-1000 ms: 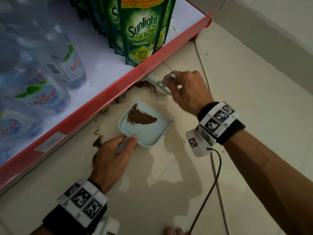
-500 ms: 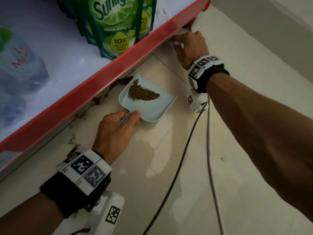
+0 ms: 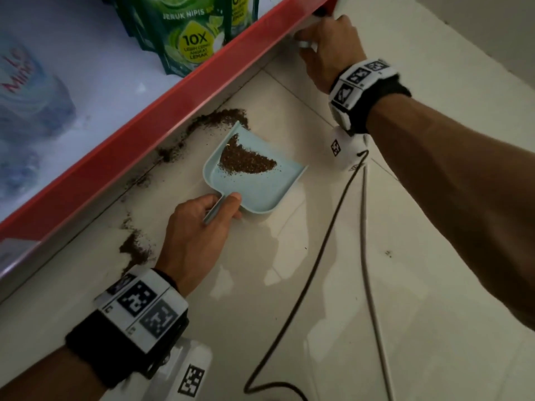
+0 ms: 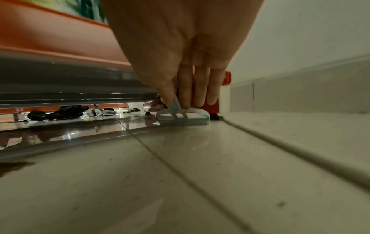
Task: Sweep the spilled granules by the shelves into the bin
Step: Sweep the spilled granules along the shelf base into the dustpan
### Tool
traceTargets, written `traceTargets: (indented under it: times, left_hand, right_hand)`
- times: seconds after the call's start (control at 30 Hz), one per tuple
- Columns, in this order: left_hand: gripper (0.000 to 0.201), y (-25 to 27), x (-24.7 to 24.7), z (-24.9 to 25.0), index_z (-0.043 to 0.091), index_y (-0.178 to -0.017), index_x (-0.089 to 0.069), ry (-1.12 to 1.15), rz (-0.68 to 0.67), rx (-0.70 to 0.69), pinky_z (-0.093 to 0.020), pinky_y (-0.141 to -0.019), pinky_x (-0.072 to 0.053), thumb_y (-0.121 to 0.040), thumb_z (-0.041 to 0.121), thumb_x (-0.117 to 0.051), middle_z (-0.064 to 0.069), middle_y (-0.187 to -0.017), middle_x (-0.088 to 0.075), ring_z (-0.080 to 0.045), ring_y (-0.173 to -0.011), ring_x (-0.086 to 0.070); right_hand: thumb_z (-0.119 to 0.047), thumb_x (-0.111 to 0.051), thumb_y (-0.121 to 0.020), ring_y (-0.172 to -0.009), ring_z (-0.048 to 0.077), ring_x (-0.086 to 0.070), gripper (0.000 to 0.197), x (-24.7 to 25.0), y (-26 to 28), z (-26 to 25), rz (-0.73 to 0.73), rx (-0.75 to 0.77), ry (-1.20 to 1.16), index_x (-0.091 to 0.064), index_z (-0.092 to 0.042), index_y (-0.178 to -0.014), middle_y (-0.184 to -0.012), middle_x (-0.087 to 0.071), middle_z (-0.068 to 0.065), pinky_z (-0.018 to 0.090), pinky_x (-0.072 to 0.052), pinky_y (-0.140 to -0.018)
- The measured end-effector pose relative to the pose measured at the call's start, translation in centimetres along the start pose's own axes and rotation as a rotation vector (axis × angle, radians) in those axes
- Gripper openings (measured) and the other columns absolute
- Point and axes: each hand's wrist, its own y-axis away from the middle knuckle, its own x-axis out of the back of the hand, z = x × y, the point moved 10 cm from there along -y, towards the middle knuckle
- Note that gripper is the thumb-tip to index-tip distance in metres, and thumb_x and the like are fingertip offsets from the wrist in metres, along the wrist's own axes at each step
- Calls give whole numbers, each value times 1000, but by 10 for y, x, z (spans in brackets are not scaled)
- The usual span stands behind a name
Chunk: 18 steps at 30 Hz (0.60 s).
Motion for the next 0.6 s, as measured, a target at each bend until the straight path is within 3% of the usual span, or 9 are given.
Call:
traceTargets:
  times: [0.1, 0.2, 0.3, 0.43, 0.53, 0.6]
  left_hand:
    - [35, 1, 6, -2, 24, -65, -68, 17, 17, 3, -28, -51, -32, -90, 47, -59, 10, -40, -43, -10, -41, -37]
    - [35, 8, 11, -6, 25, -65, -68, 30, 17, 9, -28, -51, -32, -86, 51, -59, 11, -39, -43, -8, -40, -37]
    - [36, 16, 16, -13, 23, -65, -68, 42, 22, 11, -28, -52, -32, -89, 48, -59, 11, -39, -43, -8, -40, -36]
    - [37, 26, 21, -15, 21, -64, -66, 21, 38, 1, -26, -51, -31, -92, 44, -59, 12, -37, -44, -5, -39, -36]
    - [37, 29, 24, -13, 21, -64, -66, 11, 42, -3, -26, -51, -32, -92, 44, -59, 13, -37, -45, -3, -38, -37]
    - [37, 30, 24, -9, 20, -64, -66, 8, 38, -12, -25, -51, -32, -93, 42, -58, 14, -37, -47, -1, -37, -39]
  right_hand:
    - [-18, -45, -96, -99, 31, -63, 31, -13, 6, -33, -83, 115, -116, -70, -5, -109, -107, -71, 15, 32, -45, -81]
    - [-19, -45, -99, -111, 17, -65, 34, -17, 40, -92, -211, 439, -215, -65, -14, -126, -124, -68, 1, 28, -50, -96]
    - [-20, -45, -101, -108, 16, -67, 36, -8, 68, -117, -259, 624, -267, -62, -17, -132, -126, -68, 0, 33, -53, -95]
    - [-21, -45, -102, -108, 16, -67, 33, 18, 59, -92, -68, 521, -248, -64, -18, -129, -124, -68, 0, 28, -51, -97]
    - [-20, -42, -102, -101, 34, -64, 31, 13, 38, -62, 16, 226, -66, -67, -15, -119, -115, -71, 13, 32, -47, -85]
    - [-16, -41, -100, -101, 40, -60, 30, -3, 32, -56, -42, 85, -10, -67, -11, -114, -112, -69, 18, 39, -48, -86]
